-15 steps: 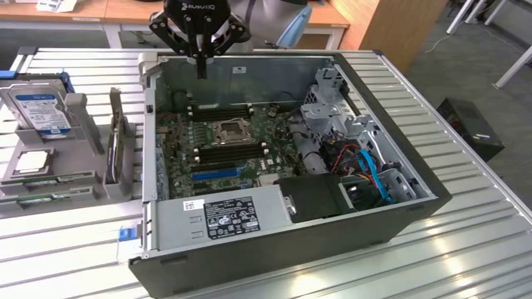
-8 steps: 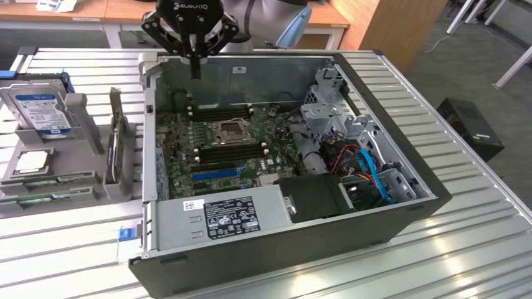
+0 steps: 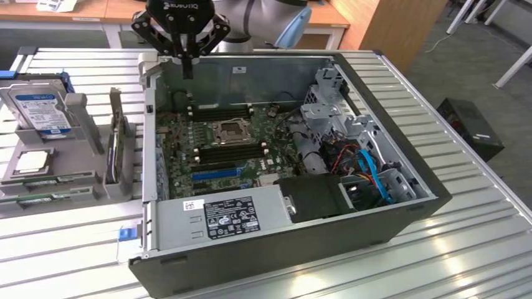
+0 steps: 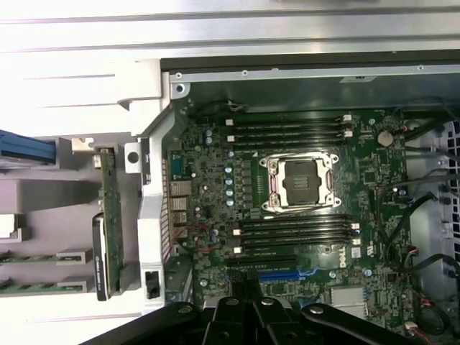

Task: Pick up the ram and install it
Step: 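Reach for the ram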

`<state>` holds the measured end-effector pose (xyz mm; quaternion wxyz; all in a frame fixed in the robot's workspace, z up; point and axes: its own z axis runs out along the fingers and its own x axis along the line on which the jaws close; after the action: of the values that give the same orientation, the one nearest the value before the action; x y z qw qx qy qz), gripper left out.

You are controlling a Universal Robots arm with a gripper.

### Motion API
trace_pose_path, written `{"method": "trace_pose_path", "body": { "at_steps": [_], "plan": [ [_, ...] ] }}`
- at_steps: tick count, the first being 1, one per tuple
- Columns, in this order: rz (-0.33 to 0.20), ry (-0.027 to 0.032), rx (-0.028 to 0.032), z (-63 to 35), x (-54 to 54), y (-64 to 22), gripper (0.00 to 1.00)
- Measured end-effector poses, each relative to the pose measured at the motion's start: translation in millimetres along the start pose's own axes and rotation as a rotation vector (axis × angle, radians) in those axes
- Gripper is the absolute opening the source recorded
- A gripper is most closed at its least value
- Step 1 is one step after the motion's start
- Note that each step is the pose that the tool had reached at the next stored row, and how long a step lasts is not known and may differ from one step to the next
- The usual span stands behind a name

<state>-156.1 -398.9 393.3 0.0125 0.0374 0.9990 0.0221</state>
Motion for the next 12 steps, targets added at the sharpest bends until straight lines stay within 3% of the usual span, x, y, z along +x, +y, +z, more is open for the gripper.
{"method": "trace_pose_path", "body": {
  "at_steps": [12],
  "plan": [
    [0.0, 0.0, -0.0001, -0.6, 22.2, -1.6, 0.1]
  ]
}}
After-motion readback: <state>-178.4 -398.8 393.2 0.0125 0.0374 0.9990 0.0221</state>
